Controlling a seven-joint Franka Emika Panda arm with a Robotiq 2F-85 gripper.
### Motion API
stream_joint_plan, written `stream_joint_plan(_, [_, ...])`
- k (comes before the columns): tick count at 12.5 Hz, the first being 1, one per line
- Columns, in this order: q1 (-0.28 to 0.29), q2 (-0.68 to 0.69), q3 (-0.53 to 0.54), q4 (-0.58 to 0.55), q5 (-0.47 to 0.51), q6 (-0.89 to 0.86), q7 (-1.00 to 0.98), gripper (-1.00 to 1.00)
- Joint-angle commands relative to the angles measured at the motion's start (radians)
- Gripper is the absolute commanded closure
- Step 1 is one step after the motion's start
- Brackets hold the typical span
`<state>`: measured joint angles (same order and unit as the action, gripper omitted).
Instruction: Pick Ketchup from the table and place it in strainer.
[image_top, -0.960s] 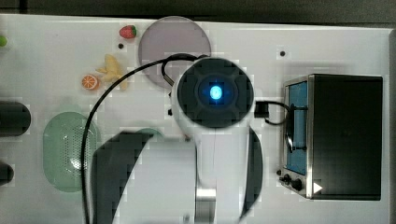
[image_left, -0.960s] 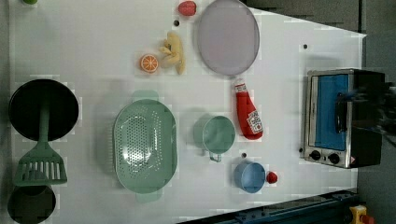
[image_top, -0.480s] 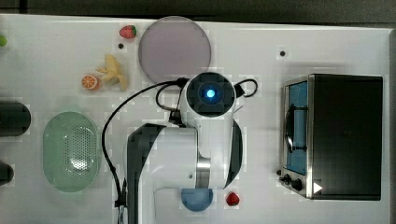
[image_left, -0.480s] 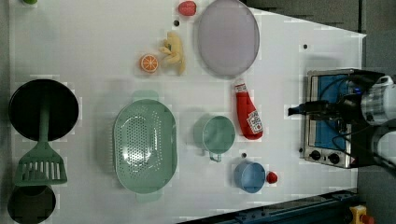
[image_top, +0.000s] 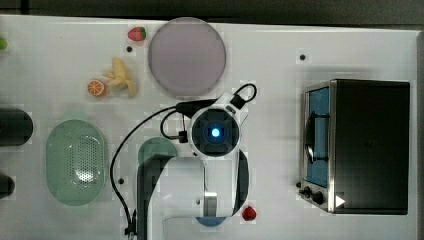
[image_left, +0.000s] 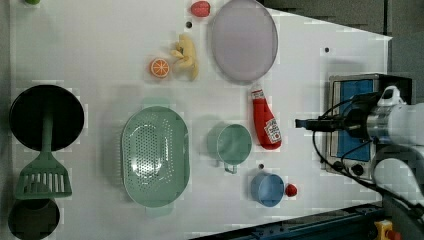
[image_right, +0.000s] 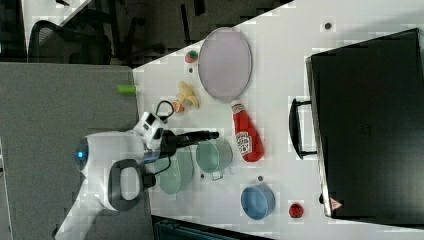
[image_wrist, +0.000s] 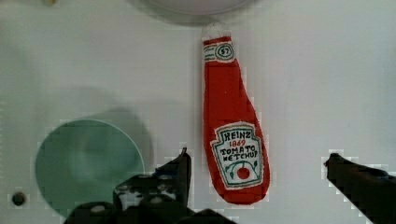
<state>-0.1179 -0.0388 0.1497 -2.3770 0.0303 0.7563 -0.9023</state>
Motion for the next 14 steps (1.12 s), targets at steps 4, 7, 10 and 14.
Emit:
stream_joint_plan(4, [0.006,0.131,0.001,-0.065,-0.018,0.152,-0.07,-1.0])
stream_joint_plan(7, [0.007,0.223,0.0,-0.066,-0.02,0.236,-0.069,-1.0])
stream_joint_plan(10, [0.008,0.31,0.0,-0.067,-0.02,0.337,-0.069,-1.0])
stream_joint_plan(14, [0.011,0.398,-0.007,-0.068,-0.02,0.43,-0.068,-1.0])
